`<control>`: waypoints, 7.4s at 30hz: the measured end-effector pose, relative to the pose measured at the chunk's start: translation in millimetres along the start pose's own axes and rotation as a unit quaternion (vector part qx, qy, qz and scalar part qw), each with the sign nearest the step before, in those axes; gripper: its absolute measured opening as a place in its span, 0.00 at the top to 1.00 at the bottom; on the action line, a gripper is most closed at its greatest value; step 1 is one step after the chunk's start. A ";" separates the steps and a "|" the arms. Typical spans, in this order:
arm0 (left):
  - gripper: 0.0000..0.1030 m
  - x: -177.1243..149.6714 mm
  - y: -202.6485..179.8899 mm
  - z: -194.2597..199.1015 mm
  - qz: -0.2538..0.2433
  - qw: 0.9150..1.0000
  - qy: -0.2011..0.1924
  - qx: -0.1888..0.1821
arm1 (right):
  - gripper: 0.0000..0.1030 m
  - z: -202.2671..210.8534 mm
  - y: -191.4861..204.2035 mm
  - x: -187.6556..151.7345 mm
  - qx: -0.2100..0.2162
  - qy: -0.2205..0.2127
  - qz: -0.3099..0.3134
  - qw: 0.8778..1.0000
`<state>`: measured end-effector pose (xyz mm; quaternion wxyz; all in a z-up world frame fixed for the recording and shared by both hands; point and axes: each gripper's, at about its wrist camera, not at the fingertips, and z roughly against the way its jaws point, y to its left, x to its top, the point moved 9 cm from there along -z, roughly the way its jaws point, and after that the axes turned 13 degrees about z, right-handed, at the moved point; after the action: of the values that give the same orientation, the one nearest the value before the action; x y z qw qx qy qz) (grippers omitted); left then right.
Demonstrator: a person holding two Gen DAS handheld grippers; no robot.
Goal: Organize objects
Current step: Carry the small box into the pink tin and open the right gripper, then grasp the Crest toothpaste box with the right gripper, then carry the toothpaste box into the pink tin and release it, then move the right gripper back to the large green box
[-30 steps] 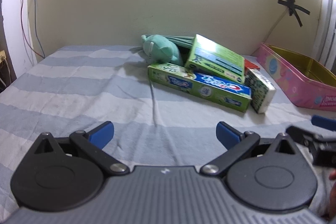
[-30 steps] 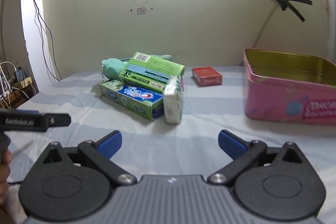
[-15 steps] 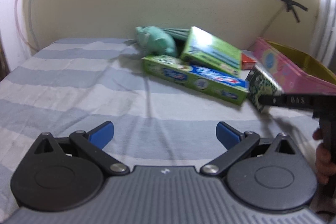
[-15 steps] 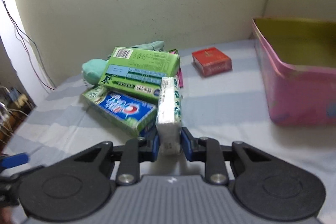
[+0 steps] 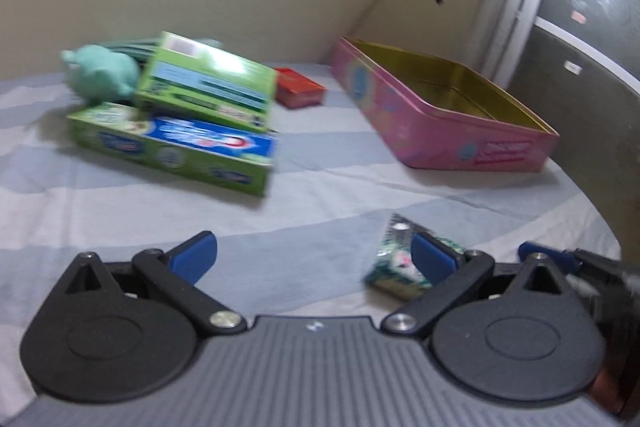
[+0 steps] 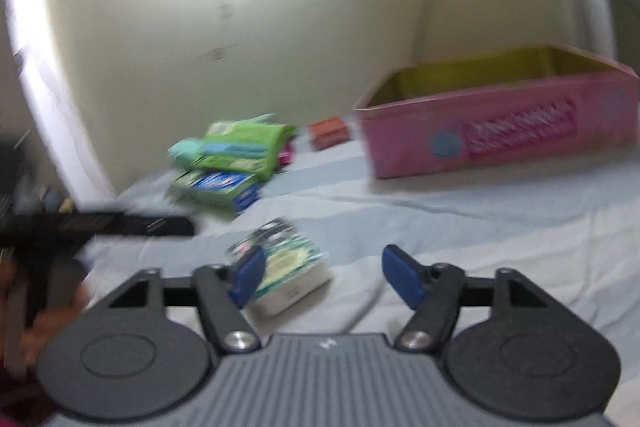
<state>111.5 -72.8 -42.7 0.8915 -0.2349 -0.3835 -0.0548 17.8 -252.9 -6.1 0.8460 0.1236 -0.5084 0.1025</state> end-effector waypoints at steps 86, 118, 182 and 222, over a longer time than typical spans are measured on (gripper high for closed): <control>0.41 49.4 161.8 -0.3 0.118 0.958 -0.115 0.235 | 0.22 -154.5 86.0 68.9 -0.001 0.024 0.137 0.990; 0.35 30.8 6.3 -37.8 0.015 1.000 -0.020 -0.005 | 0.49 28.5 -46.8 -19.4 -0.144 0.053 0.046 0.987; 0.42 66.1 -163.8 -114.3 -0.097 0.995 -0.005 -0.035 | 0.37 15.3 -149.3 58.8 -0.204 -0.089 -0.036 0.974; 0.40 50.7 152.7 -23.5 0.091 0.978 -0.080 0.171 | 0.34 -140.3 59.5 67.1 0.018 0.066 0.068 0.995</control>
<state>204.8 55.5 -78.2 0.8862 -0.1170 -0.4341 0.1122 148.1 -149.3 -3.9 0.8664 0.0970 -0.4569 0.1767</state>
